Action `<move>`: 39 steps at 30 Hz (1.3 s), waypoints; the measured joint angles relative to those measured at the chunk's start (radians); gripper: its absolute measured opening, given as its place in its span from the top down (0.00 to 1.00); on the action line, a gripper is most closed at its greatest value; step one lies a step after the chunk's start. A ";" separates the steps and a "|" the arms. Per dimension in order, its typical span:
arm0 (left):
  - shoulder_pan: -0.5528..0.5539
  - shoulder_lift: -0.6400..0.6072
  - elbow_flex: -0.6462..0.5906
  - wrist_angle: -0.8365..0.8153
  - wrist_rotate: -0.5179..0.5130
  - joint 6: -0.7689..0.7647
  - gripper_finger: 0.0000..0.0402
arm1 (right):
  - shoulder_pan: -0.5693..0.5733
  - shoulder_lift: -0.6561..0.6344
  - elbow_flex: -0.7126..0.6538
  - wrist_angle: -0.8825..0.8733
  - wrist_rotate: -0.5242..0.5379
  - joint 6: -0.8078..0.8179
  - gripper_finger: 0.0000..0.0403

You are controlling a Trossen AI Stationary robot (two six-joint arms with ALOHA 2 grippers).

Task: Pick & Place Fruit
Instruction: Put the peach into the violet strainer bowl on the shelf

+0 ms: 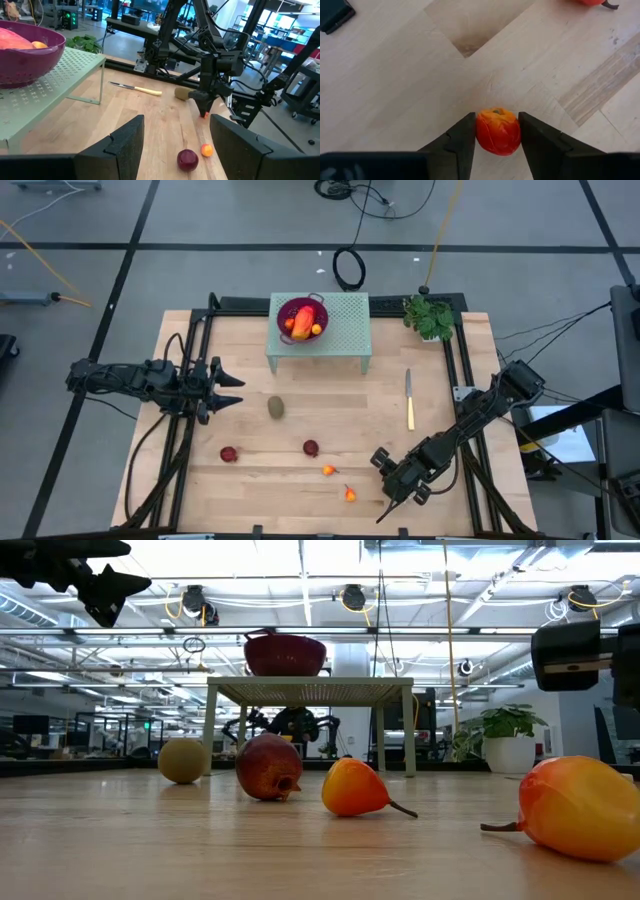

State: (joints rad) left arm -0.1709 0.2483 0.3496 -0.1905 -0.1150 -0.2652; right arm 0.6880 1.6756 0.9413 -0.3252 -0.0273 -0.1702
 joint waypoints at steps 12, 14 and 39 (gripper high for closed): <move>0.000 0.000 0.000 0.000 0.000 0.000 0.43 | -0.001 0.000 0.000 0.007 0.000 -0.002 0.69; 0.000 0.000 0.000 0.000 0.000 0.000 0.43 | -0.005 0.000 0.000 0.007 0.000 -0.002 0.69; 0.000 0.000 0.000 0.000 0.000 0.000 0.43 | -0.290 0.000 0.209 0.008 0.107 -0.094 0.69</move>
State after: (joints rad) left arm -0.1709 0.2484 0.3496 -0.1905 -0.1150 -0.2655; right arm 0.3985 1.6756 1.1505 -0.3175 0.0797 -0.2642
